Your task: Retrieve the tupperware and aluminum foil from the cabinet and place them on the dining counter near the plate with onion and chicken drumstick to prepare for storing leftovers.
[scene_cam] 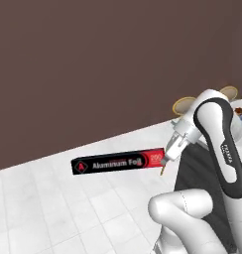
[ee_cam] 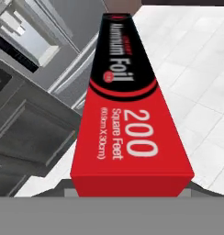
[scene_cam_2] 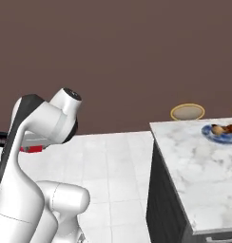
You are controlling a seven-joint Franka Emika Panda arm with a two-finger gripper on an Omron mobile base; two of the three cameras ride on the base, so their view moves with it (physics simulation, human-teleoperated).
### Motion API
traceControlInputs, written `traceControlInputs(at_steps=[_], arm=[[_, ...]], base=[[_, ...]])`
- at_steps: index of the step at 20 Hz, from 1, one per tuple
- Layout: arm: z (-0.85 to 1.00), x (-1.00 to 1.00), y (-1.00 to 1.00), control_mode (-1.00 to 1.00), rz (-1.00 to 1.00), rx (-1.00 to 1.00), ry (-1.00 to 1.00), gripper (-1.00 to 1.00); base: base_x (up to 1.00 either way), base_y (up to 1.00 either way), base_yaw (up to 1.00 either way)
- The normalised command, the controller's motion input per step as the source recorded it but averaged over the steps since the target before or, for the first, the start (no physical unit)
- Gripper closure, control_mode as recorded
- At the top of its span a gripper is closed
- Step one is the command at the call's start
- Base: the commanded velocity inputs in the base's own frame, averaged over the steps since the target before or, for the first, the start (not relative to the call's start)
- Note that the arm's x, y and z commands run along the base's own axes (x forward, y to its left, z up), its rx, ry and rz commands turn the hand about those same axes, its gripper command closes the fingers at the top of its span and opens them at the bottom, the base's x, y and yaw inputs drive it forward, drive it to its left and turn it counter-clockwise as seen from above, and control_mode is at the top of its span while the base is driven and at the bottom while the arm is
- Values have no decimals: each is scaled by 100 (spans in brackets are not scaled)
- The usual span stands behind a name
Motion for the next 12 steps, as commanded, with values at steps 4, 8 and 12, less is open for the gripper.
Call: traceControlInputs(at_steps=[4, 8, 12], arm=[[0, 0, 0, 100, 0, 0, 0, 100], [0, 0, 0, 100, 0, 0, 0, 100], [0, 0, 0, 100, 0, 0, 0, 100]], base=[[86, 94, -56], [80, 76, -59], [77, 61, -59]])
